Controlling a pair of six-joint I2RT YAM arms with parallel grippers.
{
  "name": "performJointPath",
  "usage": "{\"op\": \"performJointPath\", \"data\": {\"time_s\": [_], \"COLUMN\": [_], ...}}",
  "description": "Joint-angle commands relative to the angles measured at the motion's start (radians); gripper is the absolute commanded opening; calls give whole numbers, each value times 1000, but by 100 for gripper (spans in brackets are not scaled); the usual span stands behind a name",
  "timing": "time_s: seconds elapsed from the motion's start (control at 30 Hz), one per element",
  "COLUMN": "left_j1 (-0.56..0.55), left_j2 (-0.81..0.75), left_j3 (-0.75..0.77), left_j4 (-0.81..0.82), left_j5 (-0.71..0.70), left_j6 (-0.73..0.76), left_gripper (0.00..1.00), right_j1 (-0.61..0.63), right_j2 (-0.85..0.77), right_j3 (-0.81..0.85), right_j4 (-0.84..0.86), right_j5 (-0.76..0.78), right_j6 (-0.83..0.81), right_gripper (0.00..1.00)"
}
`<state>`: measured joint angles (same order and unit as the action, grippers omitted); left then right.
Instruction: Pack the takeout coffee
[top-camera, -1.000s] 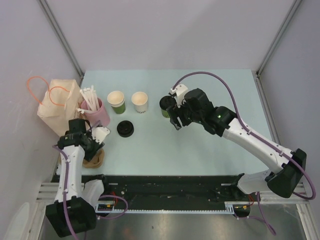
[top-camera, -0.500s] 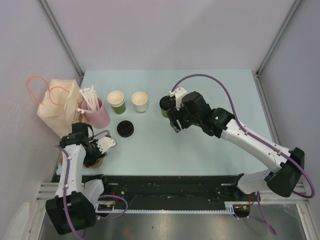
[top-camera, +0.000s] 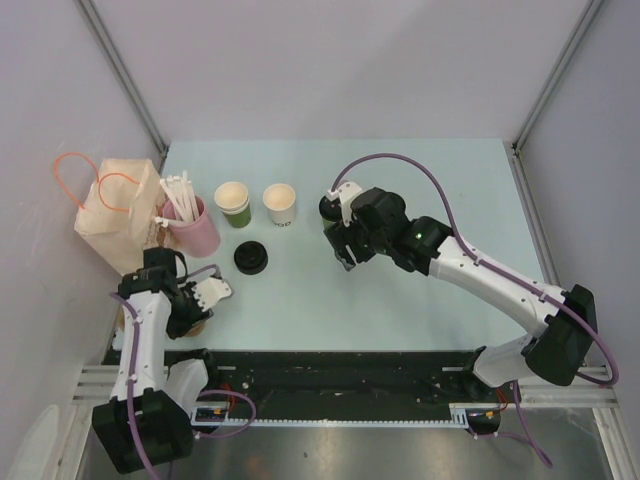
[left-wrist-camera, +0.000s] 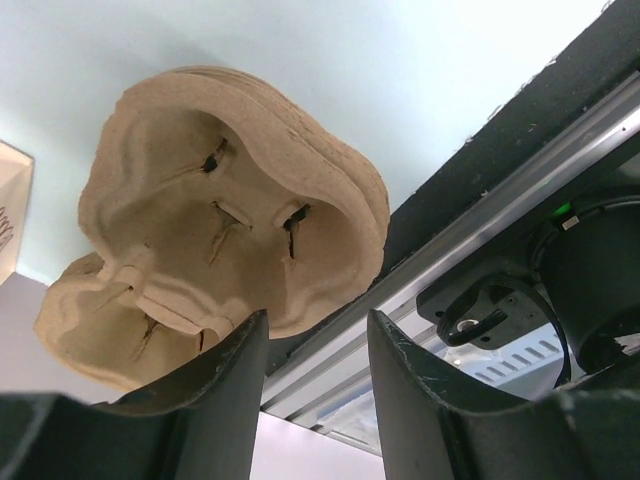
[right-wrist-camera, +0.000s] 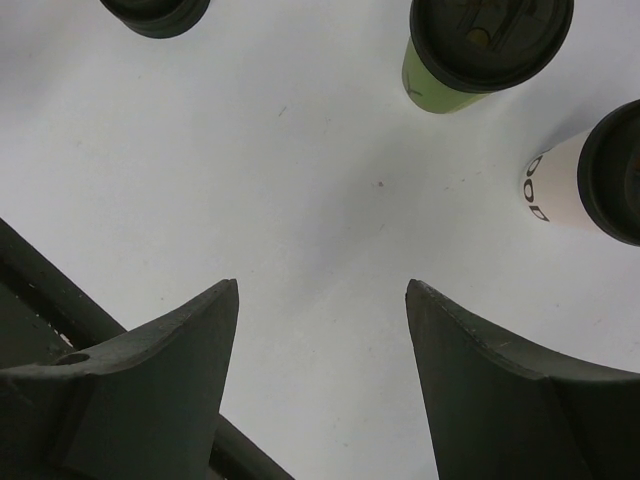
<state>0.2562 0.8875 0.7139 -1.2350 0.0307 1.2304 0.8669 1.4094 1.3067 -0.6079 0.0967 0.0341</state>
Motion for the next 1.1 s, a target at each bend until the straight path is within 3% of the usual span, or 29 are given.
{"op": "performJointPath", "data": {"time_s": [0.0, 0.83, 1.07], "left_j1": [9, 9, 2], "left_j2": [39, 137, 68], "left_j3": [4, -13, -60], "left_j4": [-6, 62, 55], "left_j5": [0, 17, -14], "left_j6": [66, 123, 167], "left_gripper": [50, 48, 55], "right_j1": [9, 37, 43], "right_j2": [3, 16, 34], "right_j3": [2, 3, 0], "right_j4": [20, 2, 7], "right_j5": [5, 3, -6], "right_j6": [1, 1, -2], "right_gripper": [73, 72, 72]}}
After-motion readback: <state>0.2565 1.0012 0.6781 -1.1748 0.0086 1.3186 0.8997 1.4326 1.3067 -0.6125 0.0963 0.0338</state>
